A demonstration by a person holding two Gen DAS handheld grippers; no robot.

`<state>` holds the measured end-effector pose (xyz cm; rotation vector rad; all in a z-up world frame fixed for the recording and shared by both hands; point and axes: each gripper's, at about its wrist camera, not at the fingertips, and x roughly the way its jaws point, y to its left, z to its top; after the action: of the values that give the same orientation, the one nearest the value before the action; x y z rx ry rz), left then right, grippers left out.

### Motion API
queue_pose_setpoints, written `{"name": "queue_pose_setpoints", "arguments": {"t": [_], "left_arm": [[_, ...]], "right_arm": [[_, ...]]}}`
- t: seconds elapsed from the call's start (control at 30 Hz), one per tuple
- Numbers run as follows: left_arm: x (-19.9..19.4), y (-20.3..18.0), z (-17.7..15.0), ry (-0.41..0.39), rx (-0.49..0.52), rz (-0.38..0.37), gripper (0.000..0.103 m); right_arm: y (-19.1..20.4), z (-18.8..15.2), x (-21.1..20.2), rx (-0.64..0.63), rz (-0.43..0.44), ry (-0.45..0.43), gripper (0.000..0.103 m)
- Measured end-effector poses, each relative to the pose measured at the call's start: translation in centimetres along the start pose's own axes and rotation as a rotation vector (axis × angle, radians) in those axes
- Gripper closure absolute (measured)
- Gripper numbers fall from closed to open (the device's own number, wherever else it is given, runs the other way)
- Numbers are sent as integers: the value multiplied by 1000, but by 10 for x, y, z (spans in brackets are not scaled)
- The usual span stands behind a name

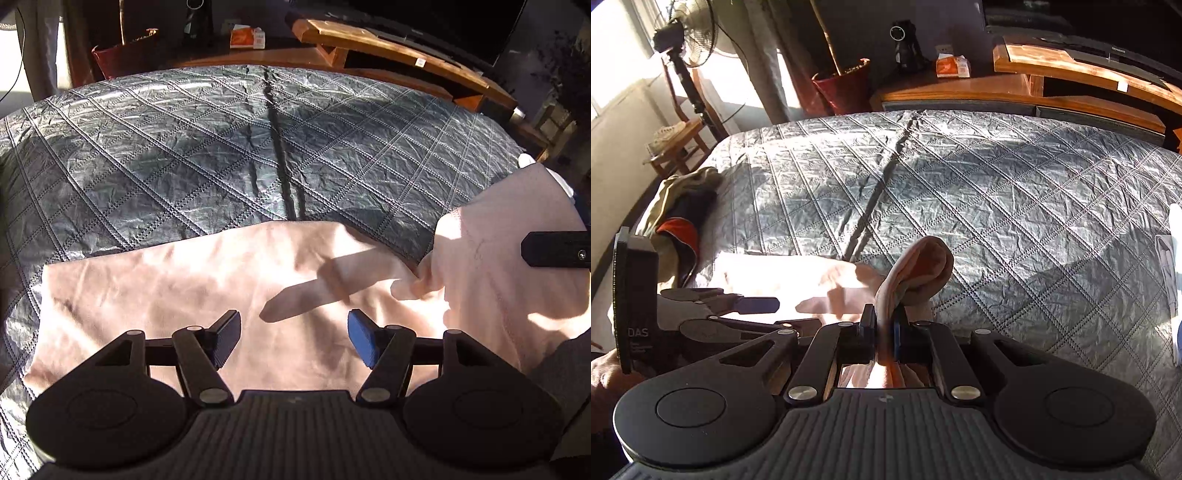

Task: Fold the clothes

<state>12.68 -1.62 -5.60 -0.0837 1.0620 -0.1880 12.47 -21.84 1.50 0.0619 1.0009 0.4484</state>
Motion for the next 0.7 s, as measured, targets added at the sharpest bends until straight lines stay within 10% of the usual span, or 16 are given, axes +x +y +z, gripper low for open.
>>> {"name": "queue_pose_setpoints", "arguments": {"t": [0.37,0.6,0.7], "left_arm": [[-18,58,14,-77,-244,116,44],[-25,69,15,-90,-276,123,44],[-27,71,15,-93,-283,124,44]], "right_arm": [[57,-17,76,-81,9,88,88],[52,-28,94,44,144,67,43],[36,-32,74,102,118,-11,44]]}}
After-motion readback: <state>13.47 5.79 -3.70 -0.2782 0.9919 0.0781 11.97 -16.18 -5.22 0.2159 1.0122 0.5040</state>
